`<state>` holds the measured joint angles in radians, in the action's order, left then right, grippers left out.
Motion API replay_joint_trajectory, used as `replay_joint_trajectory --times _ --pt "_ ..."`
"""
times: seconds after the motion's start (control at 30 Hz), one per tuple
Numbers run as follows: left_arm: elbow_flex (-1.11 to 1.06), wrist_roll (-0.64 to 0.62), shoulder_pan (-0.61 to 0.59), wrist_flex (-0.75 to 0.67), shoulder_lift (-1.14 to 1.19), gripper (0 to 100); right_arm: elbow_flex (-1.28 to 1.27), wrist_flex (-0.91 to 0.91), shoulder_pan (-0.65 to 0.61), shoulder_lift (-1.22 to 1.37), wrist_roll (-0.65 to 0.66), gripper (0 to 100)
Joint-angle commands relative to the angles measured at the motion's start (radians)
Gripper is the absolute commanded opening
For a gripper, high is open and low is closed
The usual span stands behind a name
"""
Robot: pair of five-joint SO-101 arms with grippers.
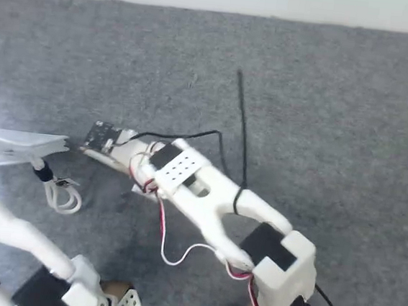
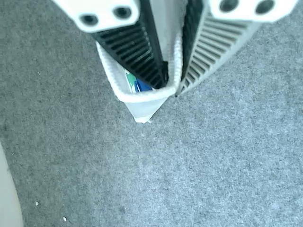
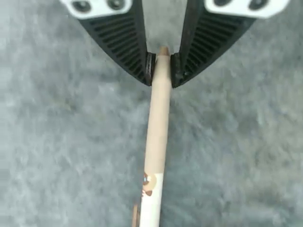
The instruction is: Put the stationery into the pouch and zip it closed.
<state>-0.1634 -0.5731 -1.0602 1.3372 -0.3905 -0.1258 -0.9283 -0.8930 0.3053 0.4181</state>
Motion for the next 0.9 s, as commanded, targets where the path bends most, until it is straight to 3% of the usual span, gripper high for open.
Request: replay_joint_trajectory --times 0.0,0.87 --pt "0.073 -0.008 0.0 -0.028 -0.011 1 0.025 -0.059 0.068 -0.127 0.0 0.6" --pt "0.073 -0.006 0.061 -0.026 -0.008 1 0.028 -0.705 0.414 -0.355 0.002 1.0"
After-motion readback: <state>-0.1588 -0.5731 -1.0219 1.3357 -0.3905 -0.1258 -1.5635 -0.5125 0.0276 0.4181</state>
